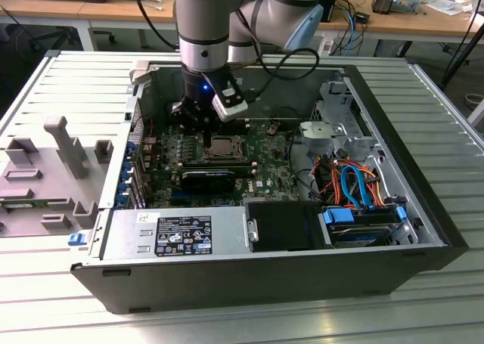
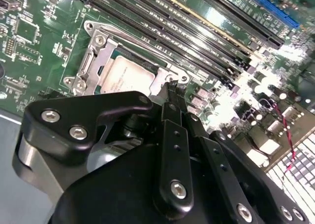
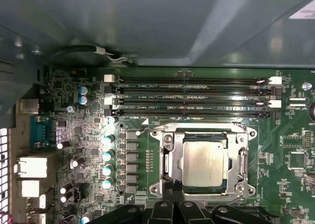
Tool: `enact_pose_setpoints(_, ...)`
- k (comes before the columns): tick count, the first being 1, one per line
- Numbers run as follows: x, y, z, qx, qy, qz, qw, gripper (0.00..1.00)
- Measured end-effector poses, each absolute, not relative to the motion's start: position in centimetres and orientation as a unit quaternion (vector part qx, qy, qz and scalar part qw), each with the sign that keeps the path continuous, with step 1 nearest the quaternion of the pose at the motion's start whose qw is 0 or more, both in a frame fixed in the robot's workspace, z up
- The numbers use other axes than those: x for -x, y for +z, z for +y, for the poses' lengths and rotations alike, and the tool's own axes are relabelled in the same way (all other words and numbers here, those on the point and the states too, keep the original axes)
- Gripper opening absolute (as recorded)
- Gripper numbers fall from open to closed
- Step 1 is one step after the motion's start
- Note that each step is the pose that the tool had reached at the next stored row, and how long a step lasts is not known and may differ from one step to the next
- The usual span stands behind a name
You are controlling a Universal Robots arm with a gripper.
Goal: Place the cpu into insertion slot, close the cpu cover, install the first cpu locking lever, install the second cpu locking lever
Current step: 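Install the first cpu locking lever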
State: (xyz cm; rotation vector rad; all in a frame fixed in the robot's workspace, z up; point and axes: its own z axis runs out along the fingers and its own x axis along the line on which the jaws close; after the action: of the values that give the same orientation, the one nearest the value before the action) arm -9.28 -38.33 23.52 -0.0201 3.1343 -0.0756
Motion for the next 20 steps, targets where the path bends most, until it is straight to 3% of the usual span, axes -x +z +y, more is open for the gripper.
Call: enact_pose_setpoints(20,12.0,25.1,-38.1,0.006,-0.024,1.0,0.009,0.11)
